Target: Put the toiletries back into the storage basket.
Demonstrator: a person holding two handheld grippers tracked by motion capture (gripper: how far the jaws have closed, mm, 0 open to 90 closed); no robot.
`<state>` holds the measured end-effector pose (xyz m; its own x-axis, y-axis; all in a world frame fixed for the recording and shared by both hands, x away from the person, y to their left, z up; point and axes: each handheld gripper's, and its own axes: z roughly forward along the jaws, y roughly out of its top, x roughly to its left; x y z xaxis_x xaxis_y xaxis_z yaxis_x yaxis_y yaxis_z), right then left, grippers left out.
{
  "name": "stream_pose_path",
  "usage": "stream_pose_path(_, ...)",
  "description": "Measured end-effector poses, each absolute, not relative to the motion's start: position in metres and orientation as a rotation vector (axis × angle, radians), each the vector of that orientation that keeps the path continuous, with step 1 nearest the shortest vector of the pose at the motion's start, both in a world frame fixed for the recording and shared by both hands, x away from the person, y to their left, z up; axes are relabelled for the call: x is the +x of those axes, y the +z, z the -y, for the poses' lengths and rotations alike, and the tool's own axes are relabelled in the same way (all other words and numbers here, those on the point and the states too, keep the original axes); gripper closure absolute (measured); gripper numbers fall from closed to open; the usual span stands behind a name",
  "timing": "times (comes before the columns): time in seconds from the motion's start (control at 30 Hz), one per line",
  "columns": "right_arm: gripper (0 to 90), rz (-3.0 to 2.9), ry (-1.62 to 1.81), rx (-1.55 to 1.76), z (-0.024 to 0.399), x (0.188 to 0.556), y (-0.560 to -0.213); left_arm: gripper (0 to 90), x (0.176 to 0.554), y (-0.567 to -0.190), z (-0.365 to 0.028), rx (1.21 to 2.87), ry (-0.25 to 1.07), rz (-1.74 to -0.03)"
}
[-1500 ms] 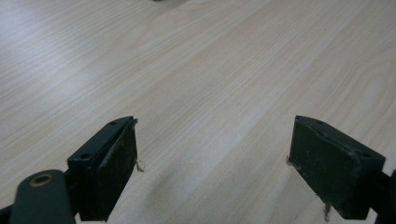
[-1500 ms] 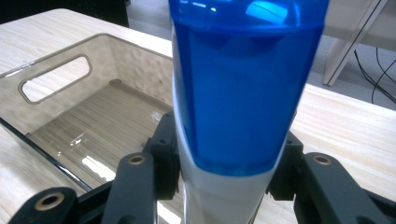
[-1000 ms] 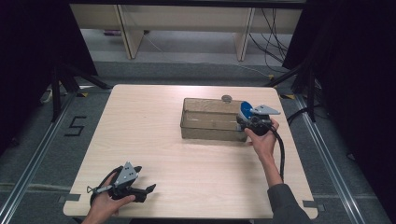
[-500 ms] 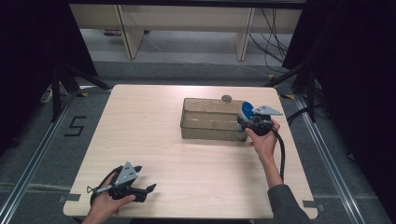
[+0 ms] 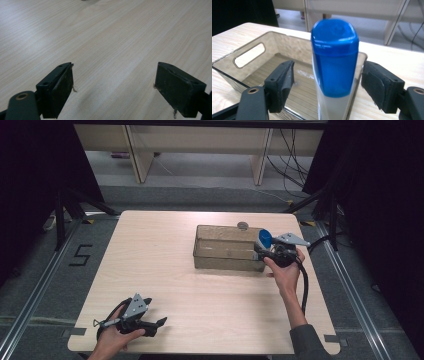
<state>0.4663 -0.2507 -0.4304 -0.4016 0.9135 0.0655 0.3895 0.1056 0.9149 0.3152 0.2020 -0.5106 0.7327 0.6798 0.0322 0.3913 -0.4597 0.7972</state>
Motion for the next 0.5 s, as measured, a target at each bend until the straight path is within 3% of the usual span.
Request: stream_pose_path(0.5, 25.8, -1.847, 1.336, 1.278, 0.258, 0.453, -0.430, 14.9, 0.314, -0.510, -0.201, 2.096, 0.454, -0.810)
